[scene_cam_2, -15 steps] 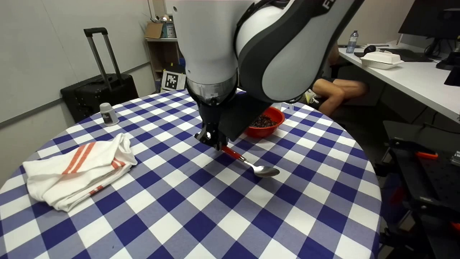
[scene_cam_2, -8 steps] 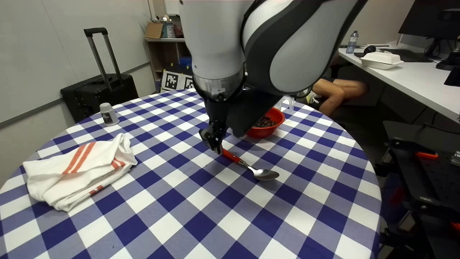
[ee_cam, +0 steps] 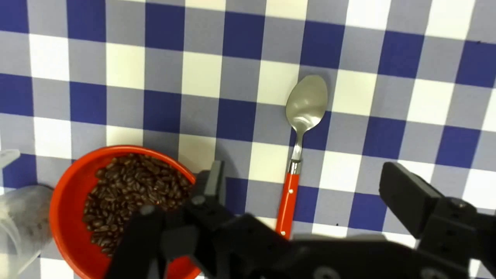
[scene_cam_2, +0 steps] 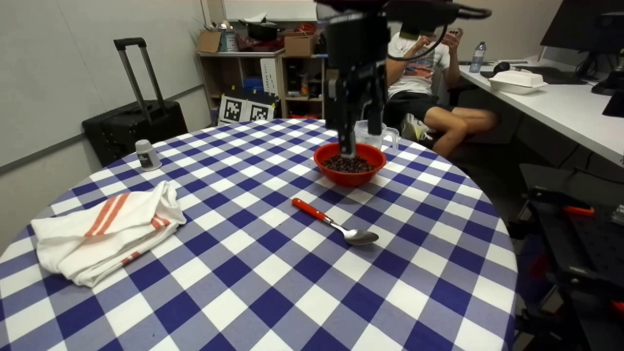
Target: Use the spoon to pick up some contents from the bowl and pour into the jug
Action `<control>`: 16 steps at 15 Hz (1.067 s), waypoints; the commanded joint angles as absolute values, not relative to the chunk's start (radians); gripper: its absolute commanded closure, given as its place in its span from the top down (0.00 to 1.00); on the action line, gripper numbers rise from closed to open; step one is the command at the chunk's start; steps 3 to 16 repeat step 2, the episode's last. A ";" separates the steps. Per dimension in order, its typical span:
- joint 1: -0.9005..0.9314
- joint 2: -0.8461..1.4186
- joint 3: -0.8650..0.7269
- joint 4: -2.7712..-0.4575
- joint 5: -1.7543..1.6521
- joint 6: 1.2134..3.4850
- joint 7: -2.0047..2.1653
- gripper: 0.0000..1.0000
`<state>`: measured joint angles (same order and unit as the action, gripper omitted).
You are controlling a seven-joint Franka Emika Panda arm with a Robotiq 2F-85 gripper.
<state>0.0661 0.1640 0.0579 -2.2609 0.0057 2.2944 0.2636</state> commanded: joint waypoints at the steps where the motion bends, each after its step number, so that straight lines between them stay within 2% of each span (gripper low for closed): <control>1: 0.059 0.116 0.052 -2.273 0.033 2.253 0.225 1.00; 16: 0.050 0.078 0.051 -2.287 0.044 2.231 0.205 1.00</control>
